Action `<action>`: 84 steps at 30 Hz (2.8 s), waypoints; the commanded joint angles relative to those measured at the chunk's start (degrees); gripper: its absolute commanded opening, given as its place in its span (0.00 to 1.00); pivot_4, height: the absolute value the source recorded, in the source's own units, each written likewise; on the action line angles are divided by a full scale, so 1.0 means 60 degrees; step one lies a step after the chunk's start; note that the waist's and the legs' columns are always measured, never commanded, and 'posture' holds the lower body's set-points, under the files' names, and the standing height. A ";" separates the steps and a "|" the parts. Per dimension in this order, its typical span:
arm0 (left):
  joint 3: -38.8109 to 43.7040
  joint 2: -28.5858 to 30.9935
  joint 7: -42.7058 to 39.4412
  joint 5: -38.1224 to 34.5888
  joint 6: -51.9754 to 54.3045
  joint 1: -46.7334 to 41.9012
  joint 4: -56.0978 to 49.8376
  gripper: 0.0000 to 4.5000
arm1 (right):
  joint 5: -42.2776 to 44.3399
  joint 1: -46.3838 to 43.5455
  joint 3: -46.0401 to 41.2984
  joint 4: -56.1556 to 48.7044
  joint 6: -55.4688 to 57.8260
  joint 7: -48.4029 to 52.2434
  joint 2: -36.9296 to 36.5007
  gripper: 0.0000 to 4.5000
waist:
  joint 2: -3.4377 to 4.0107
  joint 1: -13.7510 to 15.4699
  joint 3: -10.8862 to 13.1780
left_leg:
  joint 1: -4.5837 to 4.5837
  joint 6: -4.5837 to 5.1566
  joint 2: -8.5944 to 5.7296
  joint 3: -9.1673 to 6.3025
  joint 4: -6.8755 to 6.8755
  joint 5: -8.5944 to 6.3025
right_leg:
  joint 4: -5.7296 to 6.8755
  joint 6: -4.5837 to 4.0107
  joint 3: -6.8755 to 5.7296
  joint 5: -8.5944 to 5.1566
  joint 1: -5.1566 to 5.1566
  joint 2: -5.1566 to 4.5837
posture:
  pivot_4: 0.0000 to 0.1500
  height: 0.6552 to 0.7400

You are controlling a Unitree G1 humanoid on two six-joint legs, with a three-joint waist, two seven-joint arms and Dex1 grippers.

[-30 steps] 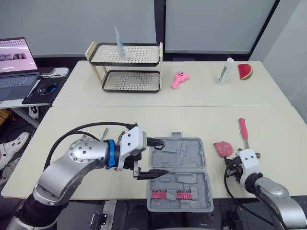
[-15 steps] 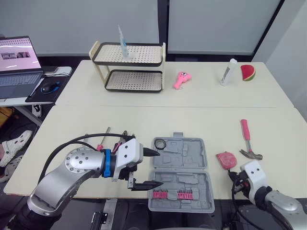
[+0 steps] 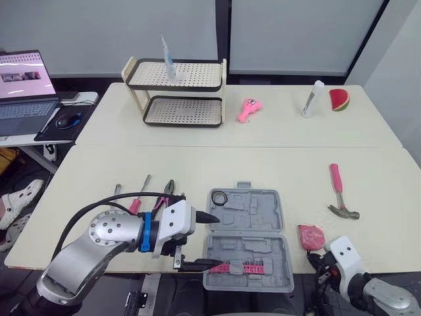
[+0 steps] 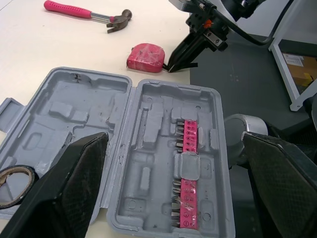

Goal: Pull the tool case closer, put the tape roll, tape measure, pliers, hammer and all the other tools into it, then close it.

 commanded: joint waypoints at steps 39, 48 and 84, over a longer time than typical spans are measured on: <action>-0.0127 -0.0130 -0.0008 0.0044 -0.0087 -0.0696 0.0101 1.00 | 0.0272 -0.0550 -0.1916 0.1351 -0.4181 0.5027 -0.3758 0.96 | -0.0013 -0.0021 0.0014 | 0.0013 0.0001 0.0004 0.0026 0.0004 -0.0001 | -0.0001 0.0001 -0.0017 0.0000 0.0008 0.0011 | 1.00 0.87; -0.0306 -0.0223 0.0090 0.0069 0.0066 -0.0794 -0.0146 1.00 | -0.1573 -0.3729 0.0695 0.4572 -0.7065 0.6139 -0.4345 0.99 | -0.0023 -0.0023 0.0030 | 0.0010 0.0000 0.0004 0.0027 0.0012 0.0000 | -0.0003 0.0001 -0.0017 0.0000 0.0011 0.0008 | 1.00 0.87; -0.0616 -0.0316 -0.0055 0.0429 -0.0489 -0.0626 0.0133 1.00 | -0.2483 -0.6071 0.2686 0.6819 -0.8005 0.6263 -0.3692 0.71 | -0.0023 -0.0015 0.0030 | 0.0009 -0.0001 0.0001 0.0025 0.0020 0.0001 | -0.0001 0.0000 -0.0017 0.0001 0.0013 0.0002 | 1.00 0.87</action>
